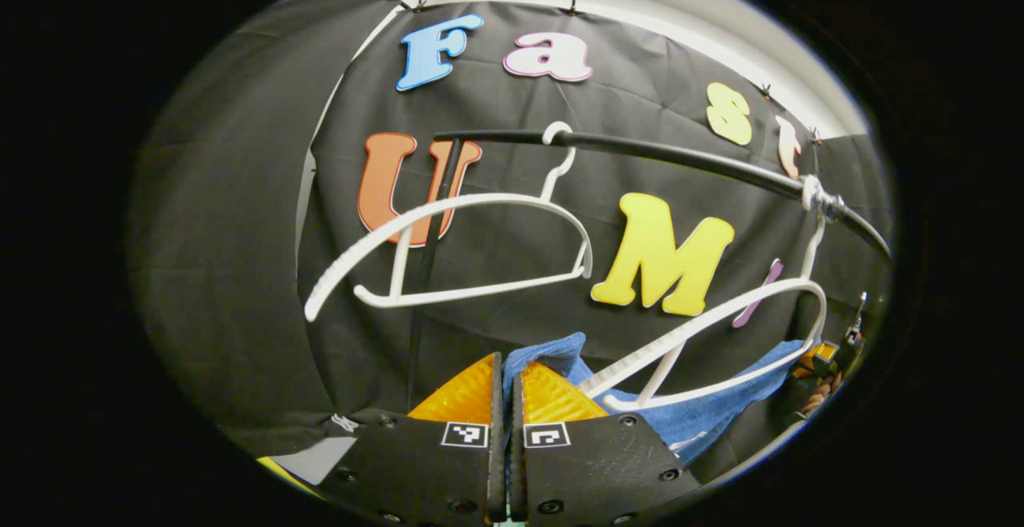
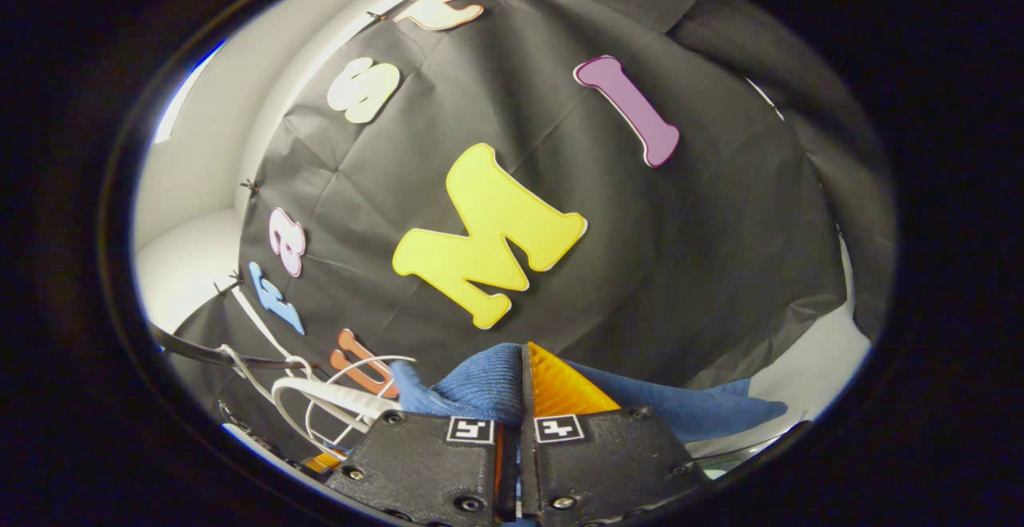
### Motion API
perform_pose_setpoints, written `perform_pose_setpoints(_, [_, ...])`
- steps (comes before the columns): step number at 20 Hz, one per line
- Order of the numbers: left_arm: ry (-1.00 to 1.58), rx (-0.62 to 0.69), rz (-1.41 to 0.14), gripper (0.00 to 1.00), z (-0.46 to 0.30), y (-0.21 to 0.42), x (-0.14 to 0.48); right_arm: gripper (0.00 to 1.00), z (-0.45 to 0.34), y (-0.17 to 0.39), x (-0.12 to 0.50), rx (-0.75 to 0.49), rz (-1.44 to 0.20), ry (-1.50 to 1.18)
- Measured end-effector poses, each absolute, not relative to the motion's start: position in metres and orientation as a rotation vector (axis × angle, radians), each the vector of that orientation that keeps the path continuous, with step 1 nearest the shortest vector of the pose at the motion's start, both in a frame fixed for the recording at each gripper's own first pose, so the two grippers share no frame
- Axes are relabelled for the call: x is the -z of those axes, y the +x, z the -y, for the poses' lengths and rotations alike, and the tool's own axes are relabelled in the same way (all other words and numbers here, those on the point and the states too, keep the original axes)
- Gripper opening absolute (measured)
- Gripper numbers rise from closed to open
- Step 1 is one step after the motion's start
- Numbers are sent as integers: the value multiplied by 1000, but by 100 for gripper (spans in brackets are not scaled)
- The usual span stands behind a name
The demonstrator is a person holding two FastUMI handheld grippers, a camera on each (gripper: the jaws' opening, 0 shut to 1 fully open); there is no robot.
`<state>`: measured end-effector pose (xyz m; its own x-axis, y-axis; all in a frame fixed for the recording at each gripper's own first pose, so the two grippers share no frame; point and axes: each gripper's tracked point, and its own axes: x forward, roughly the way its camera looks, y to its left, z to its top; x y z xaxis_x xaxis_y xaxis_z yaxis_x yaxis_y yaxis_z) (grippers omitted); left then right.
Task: Grasp the clothes on the hanger with both hands and then place them into the laundry hamper below.
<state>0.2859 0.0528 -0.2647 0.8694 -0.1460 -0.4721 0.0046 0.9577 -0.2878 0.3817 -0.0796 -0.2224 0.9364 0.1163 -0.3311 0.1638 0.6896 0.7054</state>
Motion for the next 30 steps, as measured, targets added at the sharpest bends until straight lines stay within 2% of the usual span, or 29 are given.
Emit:
perform_pose_setpoints(17, [-297,107,-633,1,-49,204,331,5,56,318,313,69,-554,807])
perform_pose_setpoints(22, [-240,153,-658,1,-31,176,335,6,29,281,343,48,-653,737])
perform_pose_setpoints(30, [-182,279,-670,1,13,132,324,4,-17,230,357,-10,-733,686])
